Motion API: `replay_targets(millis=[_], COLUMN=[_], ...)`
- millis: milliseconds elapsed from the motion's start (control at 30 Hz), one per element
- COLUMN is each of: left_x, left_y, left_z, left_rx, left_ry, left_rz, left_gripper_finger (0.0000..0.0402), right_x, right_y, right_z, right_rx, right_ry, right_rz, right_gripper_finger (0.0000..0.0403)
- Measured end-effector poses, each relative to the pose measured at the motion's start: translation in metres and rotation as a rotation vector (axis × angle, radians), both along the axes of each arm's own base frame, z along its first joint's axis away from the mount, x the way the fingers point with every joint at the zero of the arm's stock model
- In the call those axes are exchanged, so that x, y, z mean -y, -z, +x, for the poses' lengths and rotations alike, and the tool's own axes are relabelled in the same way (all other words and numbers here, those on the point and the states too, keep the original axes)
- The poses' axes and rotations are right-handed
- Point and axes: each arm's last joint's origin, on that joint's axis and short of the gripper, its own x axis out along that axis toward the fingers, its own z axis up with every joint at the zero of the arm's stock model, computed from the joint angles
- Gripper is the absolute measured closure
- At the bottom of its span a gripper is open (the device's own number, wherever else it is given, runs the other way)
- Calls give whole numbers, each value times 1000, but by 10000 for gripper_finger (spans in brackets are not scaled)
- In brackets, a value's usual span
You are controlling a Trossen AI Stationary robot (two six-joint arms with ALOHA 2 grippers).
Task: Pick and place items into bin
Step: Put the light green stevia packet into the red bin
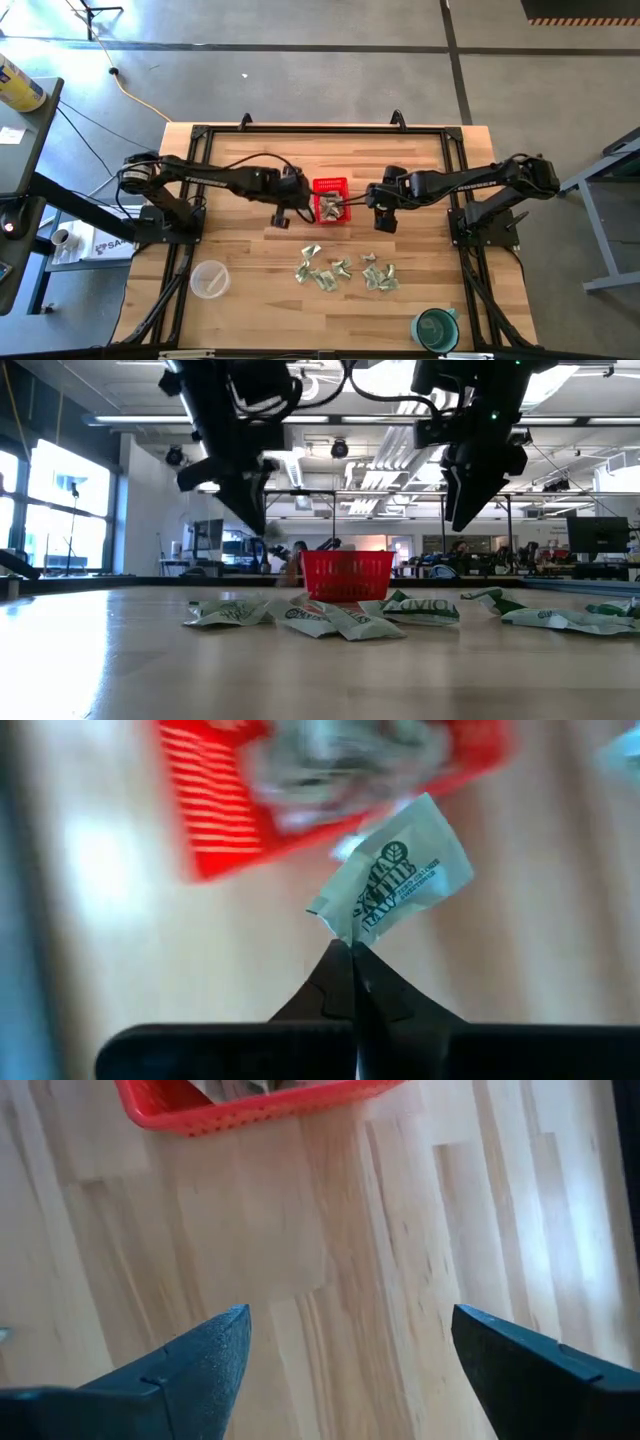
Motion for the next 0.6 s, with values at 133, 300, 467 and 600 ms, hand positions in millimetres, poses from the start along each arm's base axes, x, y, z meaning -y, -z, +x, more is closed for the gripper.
replay_targets(millis=[133,300,467,600], left_x=[-4,-18,-31,-36], left_y=[-16,-32,-38,-11], left_z=[-1,7,25,34], left_rx=[-80,31,235,183], left_ry=[0,-103,-48,-48], left_rz=[177,152,-9,-130], left_gripper_finger=[381,381,381,356], right_x=[1,2,2,1], right_y=[0,0,-4,-8], right_z=[-2,-2,-5,-9], right_rx=[-19,-21,-9,-2], right_ry=[7,17,18,41], right_rz=[-20,-55,-54,-47], right_gripper_finger=[70,72,73,73])
